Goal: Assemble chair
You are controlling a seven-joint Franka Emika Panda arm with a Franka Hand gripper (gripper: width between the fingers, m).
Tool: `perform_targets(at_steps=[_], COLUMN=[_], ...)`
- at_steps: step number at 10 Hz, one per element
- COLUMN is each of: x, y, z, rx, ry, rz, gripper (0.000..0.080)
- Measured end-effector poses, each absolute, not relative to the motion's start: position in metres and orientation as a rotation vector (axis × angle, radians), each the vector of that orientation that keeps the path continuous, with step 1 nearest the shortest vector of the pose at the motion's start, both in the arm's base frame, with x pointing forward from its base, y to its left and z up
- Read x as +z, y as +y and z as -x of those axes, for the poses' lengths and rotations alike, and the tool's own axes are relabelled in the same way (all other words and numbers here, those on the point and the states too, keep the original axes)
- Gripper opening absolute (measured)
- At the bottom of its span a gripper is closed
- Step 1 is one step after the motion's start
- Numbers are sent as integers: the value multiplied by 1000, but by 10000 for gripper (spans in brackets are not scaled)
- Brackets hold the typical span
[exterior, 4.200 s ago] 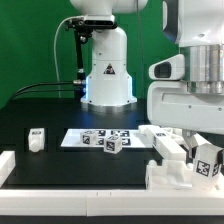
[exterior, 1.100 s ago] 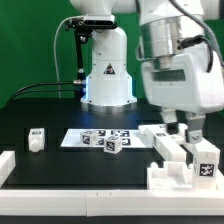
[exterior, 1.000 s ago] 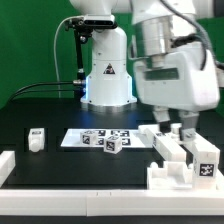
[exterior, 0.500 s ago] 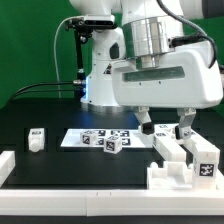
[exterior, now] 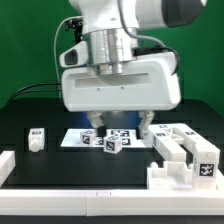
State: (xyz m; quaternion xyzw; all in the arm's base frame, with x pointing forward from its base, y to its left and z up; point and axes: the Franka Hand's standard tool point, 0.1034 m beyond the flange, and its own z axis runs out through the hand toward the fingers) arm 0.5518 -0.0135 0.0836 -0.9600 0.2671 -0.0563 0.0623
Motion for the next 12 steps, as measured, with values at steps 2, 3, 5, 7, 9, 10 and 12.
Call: perform_targets(at_steps=[2,3,5,7,9,10,12], x=[84,83,75,68,68,67,67], y=[-14,-14,-30,-72,-70,-68,-70], z=[-552,-552,-534,-495,-489,-488,-488], rx=[-173,-172,-135,-17,-85,-78,-77], ry=[749,751,671,676,741,720,728], rz=[2923,2923,2952,2957,2966,2970,2969], gripper=[649,649,649,649,649,649,649])
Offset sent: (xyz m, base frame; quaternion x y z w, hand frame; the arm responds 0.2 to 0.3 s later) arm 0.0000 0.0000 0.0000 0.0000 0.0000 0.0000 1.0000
